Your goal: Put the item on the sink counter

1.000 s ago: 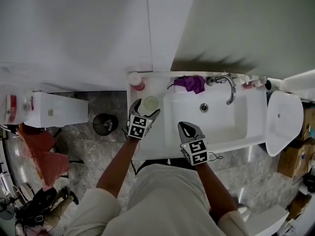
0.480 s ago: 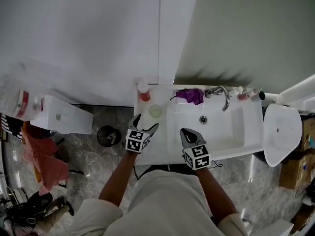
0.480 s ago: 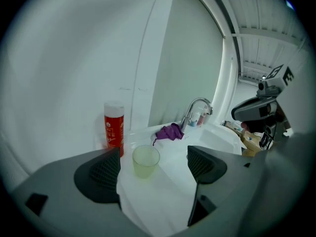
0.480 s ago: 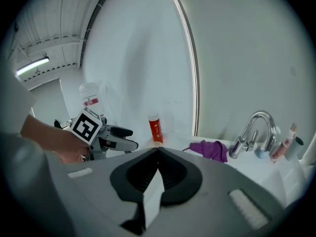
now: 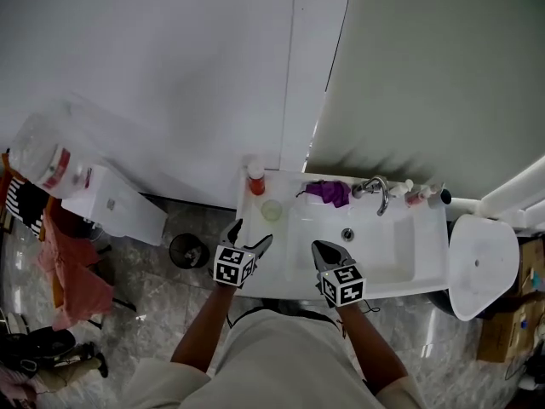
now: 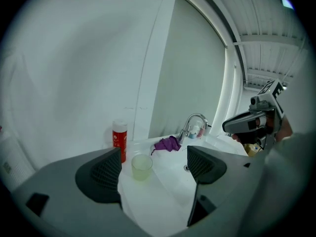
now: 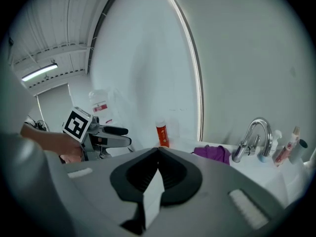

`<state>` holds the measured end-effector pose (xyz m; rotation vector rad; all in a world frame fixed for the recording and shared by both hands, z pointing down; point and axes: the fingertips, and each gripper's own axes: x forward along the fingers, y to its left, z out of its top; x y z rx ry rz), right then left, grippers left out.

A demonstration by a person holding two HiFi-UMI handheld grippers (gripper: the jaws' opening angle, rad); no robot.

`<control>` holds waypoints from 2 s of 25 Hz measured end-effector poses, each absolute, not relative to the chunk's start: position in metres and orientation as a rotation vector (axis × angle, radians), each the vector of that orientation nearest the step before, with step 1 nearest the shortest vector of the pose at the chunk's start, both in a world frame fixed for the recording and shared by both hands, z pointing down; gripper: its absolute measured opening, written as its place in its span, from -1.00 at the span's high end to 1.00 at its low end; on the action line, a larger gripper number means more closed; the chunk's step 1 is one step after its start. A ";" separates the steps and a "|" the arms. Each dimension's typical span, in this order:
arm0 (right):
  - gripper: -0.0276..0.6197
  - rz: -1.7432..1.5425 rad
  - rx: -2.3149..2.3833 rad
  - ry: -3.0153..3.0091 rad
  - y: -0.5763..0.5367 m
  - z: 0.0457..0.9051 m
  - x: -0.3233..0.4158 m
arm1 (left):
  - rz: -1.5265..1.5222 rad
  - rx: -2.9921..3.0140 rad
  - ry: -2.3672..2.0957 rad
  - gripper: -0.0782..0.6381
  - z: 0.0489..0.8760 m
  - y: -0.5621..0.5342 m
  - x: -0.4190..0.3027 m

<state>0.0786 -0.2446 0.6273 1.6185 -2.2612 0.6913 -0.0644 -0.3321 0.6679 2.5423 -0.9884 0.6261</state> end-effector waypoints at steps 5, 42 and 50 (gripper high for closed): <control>0.88 0.651 1.543 -2.311 -0.232 0.617 0.083 | 0.597 2.508 -1.096 -0.35 0.653 -0.309 -0.078; 0.88 0.370 1.326 -2.528 -0.125 0.537 0.078 | 0.551 2.397 -1.613 0.76 0.539 -0.146 -0.123; 0.88 0.345 1.321 -2.579 -0.129 0.512 0.050 | 0.500 2.525 -1.502 0.76 0.505 -0.151 -0.132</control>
